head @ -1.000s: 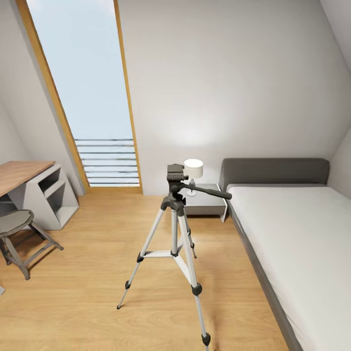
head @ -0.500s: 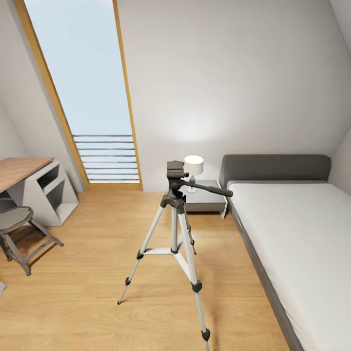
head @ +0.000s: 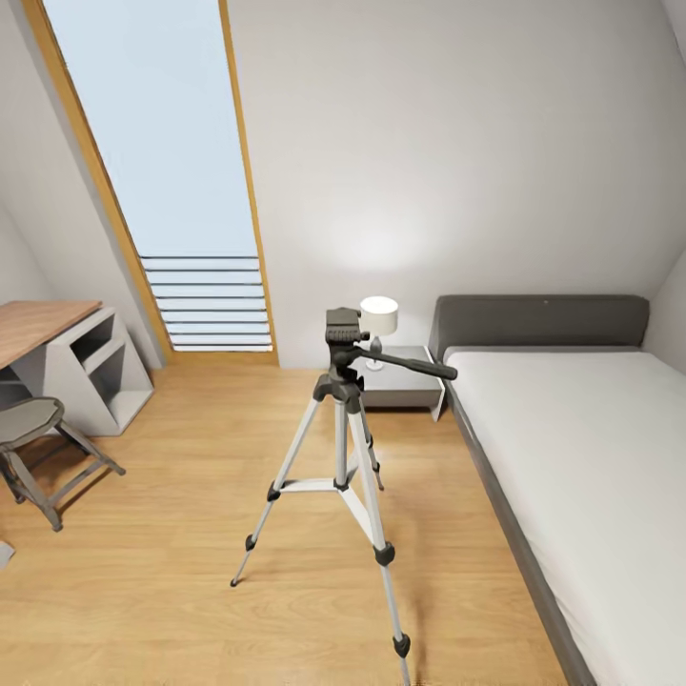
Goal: Attach the digital camera to the camera tripod in the bedroom.
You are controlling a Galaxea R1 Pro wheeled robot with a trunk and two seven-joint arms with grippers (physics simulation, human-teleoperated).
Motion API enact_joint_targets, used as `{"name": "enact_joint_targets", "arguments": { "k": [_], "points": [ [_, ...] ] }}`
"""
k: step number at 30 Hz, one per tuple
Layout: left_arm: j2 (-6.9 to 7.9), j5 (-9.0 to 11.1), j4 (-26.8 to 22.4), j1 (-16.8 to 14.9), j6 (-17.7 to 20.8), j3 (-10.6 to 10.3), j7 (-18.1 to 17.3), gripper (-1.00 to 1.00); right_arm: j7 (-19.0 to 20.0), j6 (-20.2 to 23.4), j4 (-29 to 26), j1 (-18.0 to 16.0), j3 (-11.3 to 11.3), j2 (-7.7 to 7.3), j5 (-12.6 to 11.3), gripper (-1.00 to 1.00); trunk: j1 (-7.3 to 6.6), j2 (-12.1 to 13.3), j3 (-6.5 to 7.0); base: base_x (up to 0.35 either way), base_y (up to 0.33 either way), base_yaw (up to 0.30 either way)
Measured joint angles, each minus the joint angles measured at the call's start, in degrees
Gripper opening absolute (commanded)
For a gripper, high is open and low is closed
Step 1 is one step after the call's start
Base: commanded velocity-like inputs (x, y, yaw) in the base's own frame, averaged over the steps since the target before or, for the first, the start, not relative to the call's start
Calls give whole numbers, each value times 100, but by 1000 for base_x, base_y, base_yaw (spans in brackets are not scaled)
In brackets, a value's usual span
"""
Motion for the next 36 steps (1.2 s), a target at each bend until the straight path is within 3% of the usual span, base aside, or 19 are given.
{"name": "enact_joint_targets", "arguments": {
  "k": [36],
  "points": [
    [9,0,0,0,0,9,-2,-100,2,-22,0,0,11,0,5,100,0,-1,-336,0,0,0]
  ]
}}
